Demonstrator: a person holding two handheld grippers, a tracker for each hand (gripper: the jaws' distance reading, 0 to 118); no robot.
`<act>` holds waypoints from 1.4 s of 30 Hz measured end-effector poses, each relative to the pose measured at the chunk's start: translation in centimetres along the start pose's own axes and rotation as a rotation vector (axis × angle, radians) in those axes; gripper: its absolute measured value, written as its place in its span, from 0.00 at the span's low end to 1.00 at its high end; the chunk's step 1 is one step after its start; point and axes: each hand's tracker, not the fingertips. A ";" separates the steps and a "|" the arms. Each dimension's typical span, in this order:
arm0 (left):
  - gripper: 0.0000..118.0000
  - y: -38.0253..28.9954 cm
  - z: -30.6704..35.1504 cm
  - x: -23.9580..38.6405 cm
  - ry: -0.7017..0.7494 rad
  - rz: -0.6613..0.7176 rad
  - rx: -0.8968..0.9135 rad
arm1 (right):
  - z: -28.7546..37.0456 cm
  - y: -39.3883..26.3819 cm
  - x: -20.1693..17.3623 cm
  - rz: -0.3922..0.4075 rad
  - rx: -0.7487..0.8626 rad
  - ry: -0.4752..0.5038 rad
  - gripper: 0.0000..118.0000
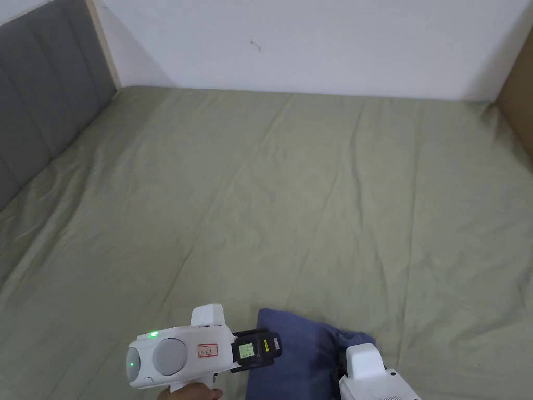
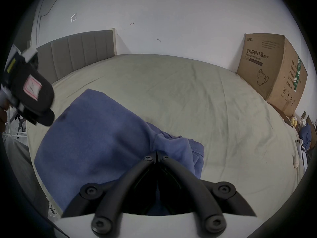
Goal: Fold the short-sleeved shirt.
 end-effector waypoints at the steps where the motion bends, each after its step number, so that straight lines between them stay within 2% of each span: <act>1: 0.95 0.1 -1.0 -0.4 0.000 -0.005 -0.030 | 0.0 0.0 0.0 -0.003 0.002 0.005 0.00; 2: 0.92 0.1 -1.9 -0.8 -0.013 -0.028 -0.068 | 0.0 0.0 0.1 -0.002 0.005 0.009 0.00; 4: 0.66 0.1 -3.1 -0.9 -0.019 -0.048 -0.108 | 0.2 0.0 0.5 0.002 0.009 0.021 0.00; 6: 0.35 -0.1 -3.0 -0.7 -0.112 -0.016 -0.110 | 0.3 0.1 0.8 0.004 0.008 0.033 0.00; 10: 0.17 0.1 -3.5 -0.8 -0.078 -0.038 -0.116 | 0.3 0.5 1.8 0.004 -0.007 0.068 0.00; 15: 0.13 0.9 -1.2 0.0 -0.060 -0.082 -0.065 | 1.7 1.9 3.6 -0.032 0.018 0.111 0.00; 19: 0.13 3.2 2.1 -0.9 0.016 -0.135 -0.013 | 3.5 3.5 5.1 -0.043 0.106 0.088 0.00; 25: 0.13 9.0 8.2 -9.7 0.223 -0.148 0.046 | 6.1 5.7 7.0 -0.055 0.198 0.041 0.00; 34: 0.13 16.1 16.5 -23.8 0.510 -0.026 0.111 | 5.8 8.5 6.5 -0.095 0.230 -0.006 0.00; 38: 0.13 16.6 17.4 -27.6 0.541 0.035 0.097 | 4.9 9.1 6.0 -0.108 0.216 -0.024 0.00; 42: 0.14 16.7 16.3 -28.9 0.545 0.048 0.072 | 4.2 9.4 5.8 -0.109 0.188 -0.031 0.00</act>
